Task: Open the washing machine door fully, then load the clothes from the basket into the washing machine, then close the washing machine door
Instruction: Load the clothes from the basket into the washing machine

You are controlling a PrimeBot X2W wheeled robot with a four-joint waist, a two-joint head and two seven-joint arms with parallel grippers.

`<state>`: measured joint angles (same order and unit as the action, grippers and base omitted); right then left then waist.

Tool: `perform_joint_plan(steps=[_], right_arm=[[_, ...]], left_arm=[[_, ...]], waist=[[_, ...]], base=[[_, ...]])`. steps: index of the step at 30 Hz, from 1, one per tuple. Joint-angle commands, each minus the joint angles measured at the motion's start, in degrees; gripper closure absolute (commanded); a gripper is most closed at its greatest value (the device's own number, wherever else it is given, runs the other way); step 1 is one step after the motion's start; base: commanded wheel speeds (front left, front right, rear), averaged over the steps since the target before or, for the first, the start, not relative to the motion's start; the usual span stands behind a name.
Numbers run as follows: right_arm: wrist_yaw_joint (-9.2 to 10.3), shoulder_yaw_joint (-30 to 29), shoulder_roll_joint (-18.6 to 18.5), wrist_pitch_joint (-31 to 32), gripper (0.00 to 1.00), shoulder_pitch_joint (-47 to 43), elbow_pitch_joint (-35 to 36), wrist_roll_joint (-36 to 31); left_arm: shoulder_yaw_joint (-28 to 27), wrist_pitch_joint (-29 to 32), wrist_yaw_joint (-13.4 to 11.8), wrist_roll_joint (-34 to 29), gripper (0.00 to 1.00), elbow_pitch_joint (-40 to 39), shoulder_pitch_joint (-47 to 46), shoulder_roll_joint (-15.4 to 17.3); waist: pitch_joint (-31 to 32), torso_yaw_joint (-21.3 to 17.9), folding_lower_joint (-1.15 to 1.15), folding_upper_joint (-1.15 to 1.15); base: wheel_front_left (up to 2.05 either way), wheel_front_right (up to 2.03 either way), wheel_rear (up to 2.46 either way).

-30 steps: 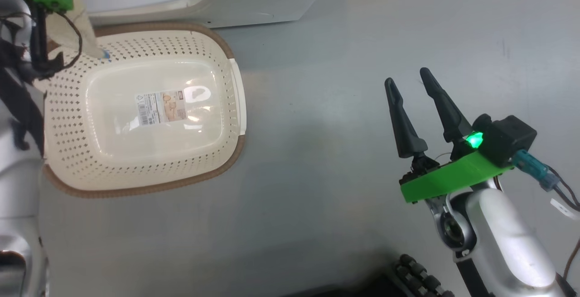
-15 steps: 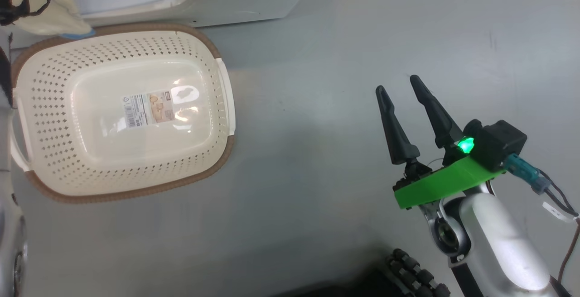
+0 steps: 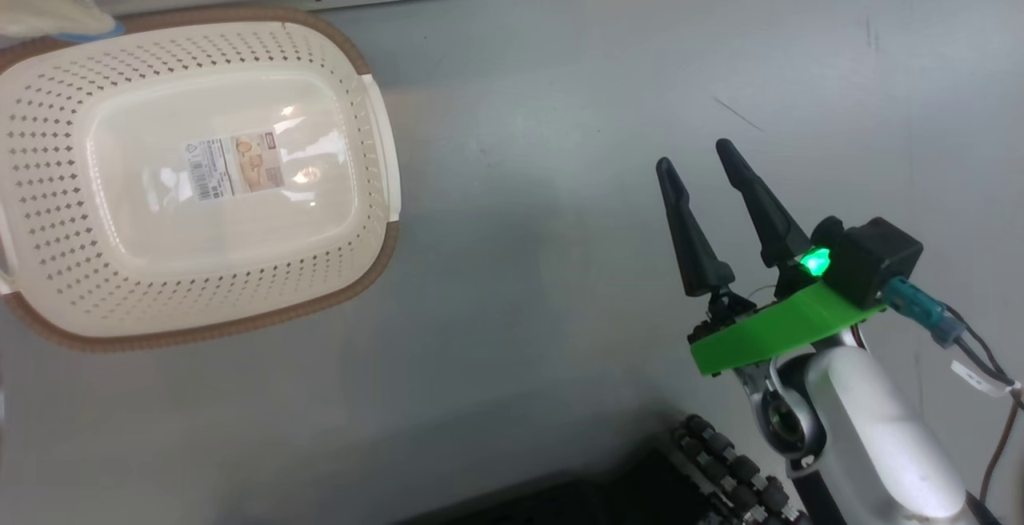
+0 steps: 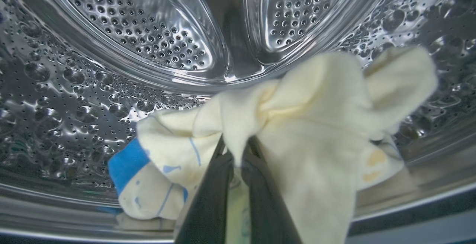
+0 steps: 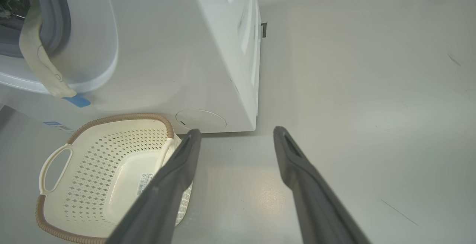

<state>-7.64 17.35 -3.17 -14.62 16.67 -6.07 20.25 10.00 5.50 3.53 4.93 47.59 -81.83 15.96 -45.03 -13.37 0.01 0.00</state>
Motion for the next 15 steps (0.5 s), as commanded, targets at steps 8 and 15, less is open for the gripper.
perform_joint_plan(steps=[8, 15], right_arm=[[0.15, 2.56, 0.20, -0.38, 0.00, -2.37, 1.71, 0.52], [0.15, 3.32, 0.25, -0.38, 0.00, -2.85, 1.58, 0.97]], left_arm=[[2.86, -8.54, -0.64, -3.68, 1.00, -1.23, -6.51, 3.74], [5.98, -18.71, -2.00, -7.23, 1.00, -0.75, -9.86, 5.45]], waist=[[-1.47, -0.75, -0.01, 0.00], [-1.34, -1.65, -0.01, 0.00]], base=[[0.00, 0.00, 0.00], [0.00, 0.00, 0.00]])
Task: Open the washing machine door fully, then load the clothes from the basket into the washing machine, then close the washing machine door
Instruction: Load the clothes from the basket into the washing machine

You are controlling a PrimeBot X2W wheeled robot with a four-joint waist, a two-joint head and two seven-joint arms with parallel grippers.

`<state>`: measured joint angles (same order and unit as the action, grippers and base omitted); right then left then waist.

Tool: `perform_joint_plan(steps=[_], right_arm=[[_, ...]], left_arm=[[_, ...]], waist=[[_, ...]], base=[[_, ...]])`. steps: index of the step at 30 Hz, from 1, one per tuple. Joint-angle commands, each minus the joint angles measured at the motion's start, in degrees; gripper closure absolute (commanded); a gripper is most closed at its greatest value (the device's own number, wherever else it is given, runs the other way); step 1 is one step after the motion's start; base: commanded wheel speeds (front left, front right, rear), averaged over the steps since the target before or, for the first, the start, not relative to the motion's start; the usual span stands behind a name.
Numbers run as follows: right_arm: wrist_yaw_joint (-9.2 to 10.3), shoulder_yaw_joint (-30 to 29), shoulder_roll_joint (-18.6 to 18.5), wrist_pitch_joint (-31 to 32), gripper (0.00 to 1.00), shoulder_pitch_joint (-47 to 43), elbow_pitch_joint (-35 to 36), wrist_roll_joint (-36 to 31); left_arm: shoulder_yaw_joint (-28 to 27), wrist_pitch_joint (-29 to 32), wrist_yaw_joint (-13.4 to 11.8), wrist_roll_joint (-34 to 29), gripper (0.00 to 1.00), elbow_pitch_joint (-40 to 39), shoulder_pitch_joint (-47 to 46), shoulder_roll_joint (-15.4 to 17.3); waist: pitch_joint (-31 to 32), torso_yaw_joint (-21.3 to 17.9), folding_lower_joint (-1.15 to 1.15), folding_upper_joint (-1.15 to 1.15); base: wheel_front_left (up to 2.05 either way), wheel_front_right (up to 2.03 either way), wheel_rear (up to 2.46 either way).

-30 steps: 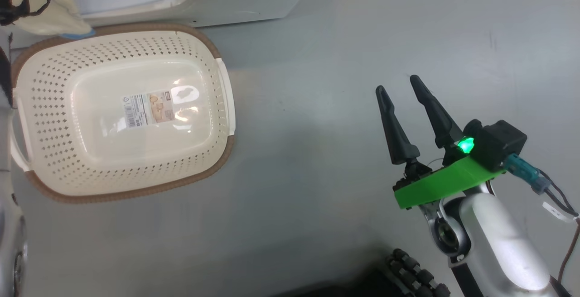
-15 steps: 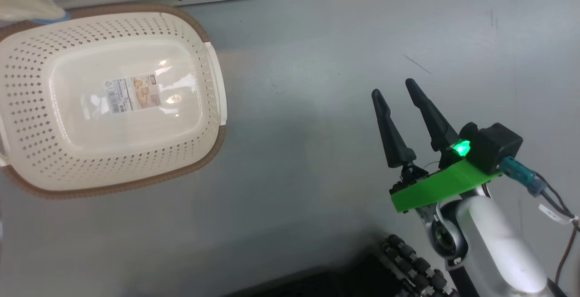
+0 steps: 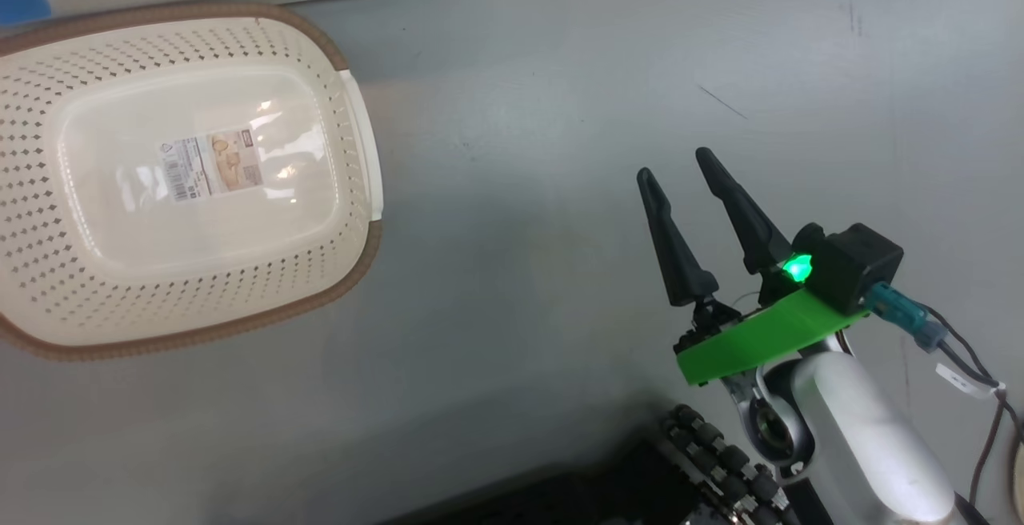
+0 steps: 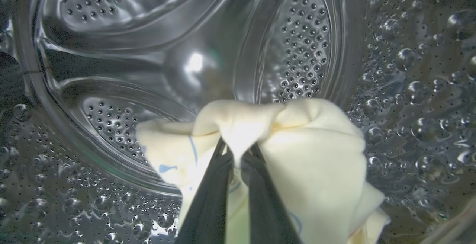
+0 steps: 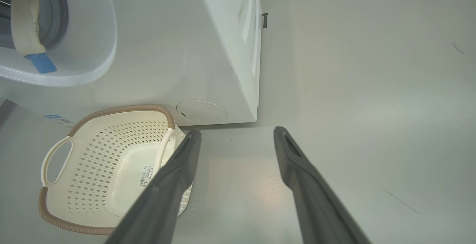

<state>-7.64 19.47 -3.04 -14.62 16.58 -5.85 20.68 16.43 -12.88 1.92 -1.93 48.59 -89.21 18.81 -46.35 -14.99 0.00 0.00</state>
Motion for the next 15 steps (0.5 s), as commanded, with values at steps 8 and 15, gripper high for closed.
perform_joint_plan(steps=[8, 15], right_arm=[[0.15, 1.24, 0.14, -0.38, 0.00, -2.63, 1.55, 0.53], [0.15, 1.06, 0.15, -0.38, 0.00, -2.03, 1.40, 0.49]], left_arm=[[1.74, -2.08, -1.87, -1.79, 1.00, -9.55, -2.79, 4.61], [1.70, -2.10, -2.70, 0.14, 1.00, -12.30, 1.03, 5.94]], waist=[[-0.96, -0.22, 0.00, 0.00], [-1.07, 0.18, 0.00, 0.00]], base=[[0.00, 0.00, 0.00], [0.00, 0.00, 0.00]])
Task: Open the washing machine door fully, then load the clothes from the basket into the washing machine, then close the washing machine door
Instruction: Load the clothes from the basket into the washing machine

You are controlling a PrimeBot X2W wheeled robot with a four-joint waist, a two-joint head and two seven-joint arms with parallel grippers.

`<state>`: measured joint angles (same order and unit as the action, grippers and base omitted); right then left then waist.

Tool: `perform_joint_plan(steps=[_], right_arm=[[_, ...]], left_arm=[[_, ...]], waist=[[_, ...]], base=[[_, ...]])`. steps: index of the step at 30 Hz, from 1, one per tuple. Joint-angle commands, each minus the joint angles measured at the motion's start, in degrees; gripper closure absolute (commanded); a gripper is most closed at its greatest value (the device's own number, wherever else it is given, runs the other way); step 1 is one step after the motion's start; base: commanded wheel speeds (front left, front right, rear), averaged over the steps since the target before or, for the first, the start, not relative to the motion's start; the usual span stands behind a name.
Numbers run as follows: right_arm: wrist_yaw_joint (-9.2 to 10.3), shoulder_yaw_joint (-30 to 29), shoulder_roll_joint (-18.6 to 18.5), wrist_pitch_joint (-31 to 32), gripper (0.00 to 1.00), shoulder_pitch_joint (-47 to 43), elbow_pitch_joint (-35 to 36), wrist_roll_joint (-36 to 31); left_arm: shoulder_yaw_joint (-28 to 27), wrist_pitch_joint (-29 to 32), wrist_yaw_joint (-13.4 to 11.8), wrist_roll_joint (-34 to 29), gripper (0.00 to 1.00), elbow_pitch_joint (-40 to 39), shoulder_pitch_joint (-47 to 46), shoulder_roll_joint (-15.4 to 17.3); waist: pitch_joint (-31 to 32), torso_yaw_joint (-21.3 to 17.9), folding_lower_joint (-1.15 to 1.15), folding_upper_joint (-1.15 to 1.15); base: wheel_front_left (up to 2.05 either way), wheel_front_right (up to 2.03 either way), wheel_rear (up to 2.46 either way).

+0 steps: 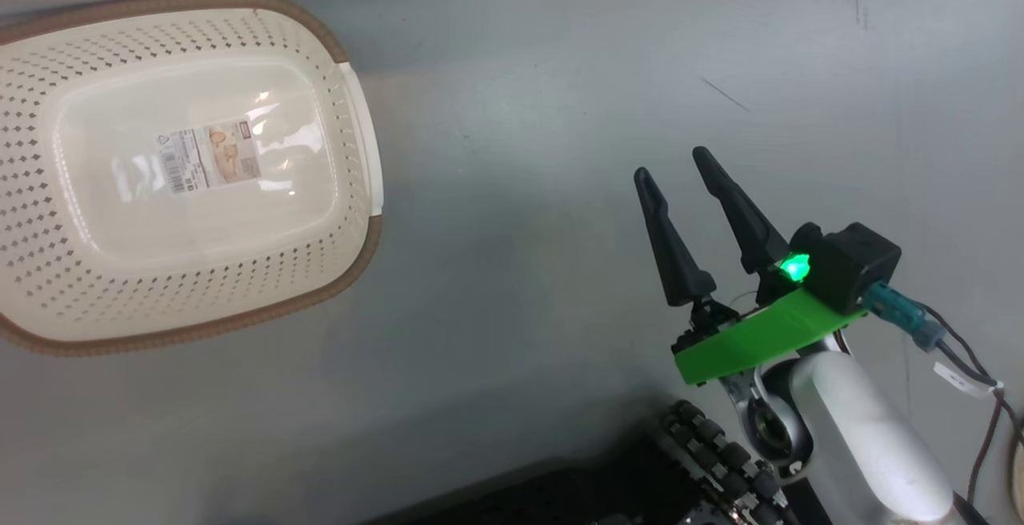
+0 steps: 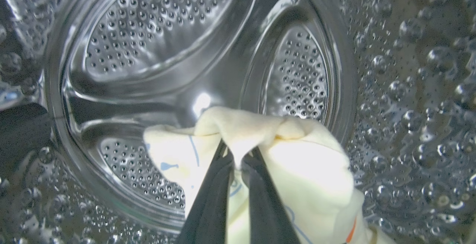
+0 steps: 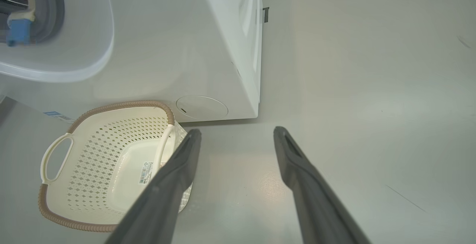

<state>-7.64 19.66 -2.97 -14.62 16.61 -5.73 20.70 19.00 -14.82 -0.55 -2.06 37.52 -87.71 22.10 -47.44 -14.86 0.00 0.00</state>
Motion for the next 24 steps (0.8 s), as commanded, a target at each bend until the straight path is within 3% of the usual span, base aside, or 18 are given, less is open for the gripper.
perform_joint_plan(steps=[1, 4, 5, 7, 8, 24], right_arm=[[0.15, 0.91, 0.08, -0.38, 0.00, -2.03, 1.21, 0.46], [0.15, 0.88, 0.09, -0.38, 0.00, -2.15, 1.04, 0.41], [0.15, 0.85, 0.09, -0.38, 0.00, -2.18, 1.01, 0.36], [0.15, 0.72, 0.09, -0.38, 0.00, -2.17, 0.98, 0.30], [0.15, 0.70, 0.09, -0.38, 0.00, -2.10, 0.94, 0.29], [0.15, -0.68, -0.17, -0.38, 0.00, -1.25, 0.23, -0.01]], left_arm=[[-1.22, -0.17, -0.34, 0.92, 1.00, -0.02, -0.12, 2.44], [-2.23, 0.09, -0.34, 2.96, 1.00, 4.91, 0.19, 1.40], [-2.46, 0.32, -0.30, 3.53, 0.87, 6.32, 0.04, 1.01], [-2.59, 0.50, -0.20, 4.23, 0.09, 8.51, -0.39, 0.34], [-2.75, 0.80, -0.17, 4.66, 0.00, 9.69, -0.52, 0.08], [-3.87, 1.56, -0.02, 9.67, 0.00, 21.47, 1.75, -4.08]], waist=[[0.11, 0.10, 0.00, 0.00], [0.50, 0.36, 0.00, 0.00], [0.59, 0.46, 0.00, 0.00], [0.67, 0.69, 0.00, 0.00], [0.76, 0.75, 0.00, 0.00], [4.68, 3.12, 0.00, 0.00]], base=[[0.00, 0.00, 0.00], [0.00, 0.00, 0.00], [0.00, 0.00, 0.00], [0.00, 0.00, 0.00], [0.00, 0.00, 0.00], [0.00, 0.00, 0.00]])
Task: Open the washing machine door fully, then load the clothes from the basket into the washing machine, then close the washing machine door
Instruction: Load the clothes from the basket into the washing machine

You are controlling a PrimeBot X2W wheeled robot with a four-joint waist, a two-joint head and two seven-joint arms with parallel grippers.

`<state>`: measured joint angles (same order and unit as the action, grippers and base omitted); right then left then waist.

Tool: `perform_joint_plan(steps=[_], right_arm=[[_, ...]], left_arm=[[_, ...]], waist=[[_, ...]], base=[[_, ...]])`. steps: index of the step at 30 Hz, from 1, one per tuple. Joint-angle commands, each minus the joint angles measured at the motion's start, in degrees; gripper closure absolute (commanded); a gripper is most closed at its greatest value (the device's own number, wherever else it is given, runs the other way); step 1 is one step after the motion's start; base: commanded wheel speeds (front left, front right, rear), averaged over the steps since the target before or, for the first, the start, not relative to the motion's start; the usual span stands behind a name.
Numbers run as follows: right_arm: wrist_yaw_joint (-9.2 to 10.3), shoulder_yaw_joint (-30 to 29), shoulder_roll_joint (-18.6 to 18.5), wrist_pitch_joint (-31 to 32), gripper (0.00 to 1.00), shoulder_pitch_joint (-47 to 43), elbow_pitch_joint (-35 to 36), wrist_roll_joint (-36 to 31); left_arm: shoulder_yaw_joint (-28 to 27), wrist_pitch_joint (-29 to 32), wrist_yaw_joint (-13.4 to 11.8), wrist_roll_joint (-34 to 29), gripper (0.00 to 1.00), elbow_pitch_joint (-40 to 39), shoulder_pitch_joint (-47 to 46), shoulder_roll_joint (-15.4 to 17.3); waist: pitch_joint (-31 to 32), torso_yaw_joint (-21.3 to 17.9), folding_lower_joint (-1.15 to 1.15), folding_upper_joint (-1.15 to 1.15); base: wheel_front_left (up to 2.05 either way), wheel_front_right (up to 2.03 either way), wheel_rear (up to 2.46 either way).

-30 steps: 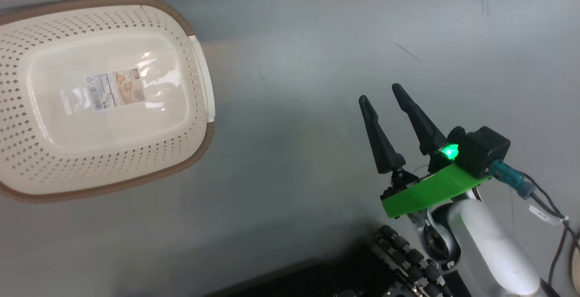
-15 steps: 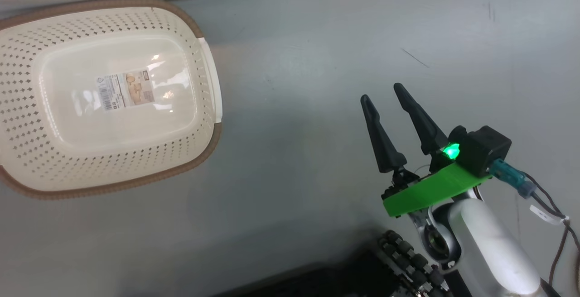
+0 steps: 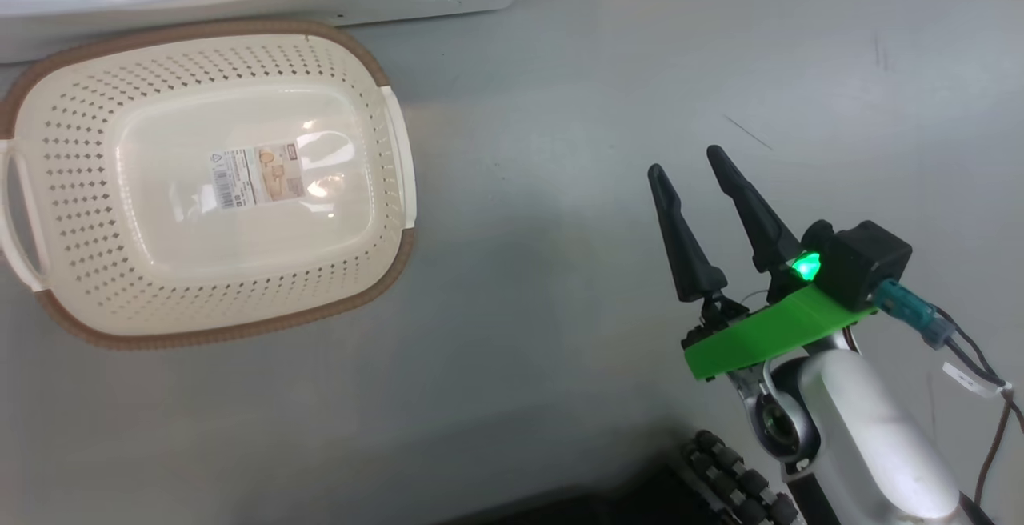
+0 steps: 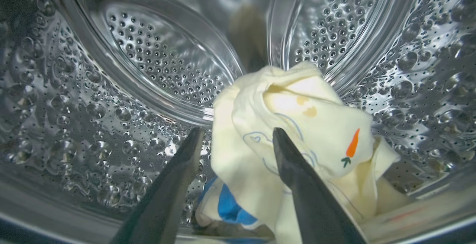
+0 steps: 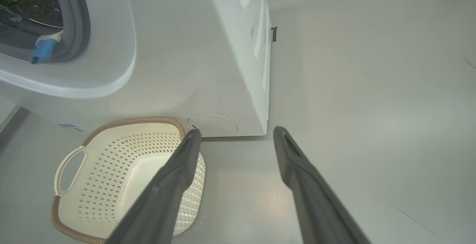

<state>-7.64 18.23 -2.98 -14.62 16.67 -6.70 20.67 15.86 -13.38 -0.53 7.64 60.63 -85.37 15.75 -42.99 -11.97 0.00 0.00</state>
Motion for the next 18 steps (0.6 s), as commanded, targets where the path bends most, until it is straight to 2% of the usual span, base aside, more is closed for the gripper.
perform_joint_plan(steps=[1, 18], right_arm=[[0.15, 0.65, -0.22, -0.38, 0.00, -1.30, 1.12, 0.03], [0.15, -0.86, -0.81, -0.38, 0.00, -0.53, 0.30, 0.42]], left_arm=[[-0.71, 0.14, -0.01, 0.18, 0.00, -1.23, -0.36, 2.01], [-1.15, -0.54, 0.99, 4.39, 0.00, 1.95, 5.90, -1.58]], waist=[[0.58, 0.41, 0.00, 0.00], [5.70, 2.97, 0.00, 0.00]], base=[[0.00, 0.00, 0.00], [0.00, 0.00, 0.00]])
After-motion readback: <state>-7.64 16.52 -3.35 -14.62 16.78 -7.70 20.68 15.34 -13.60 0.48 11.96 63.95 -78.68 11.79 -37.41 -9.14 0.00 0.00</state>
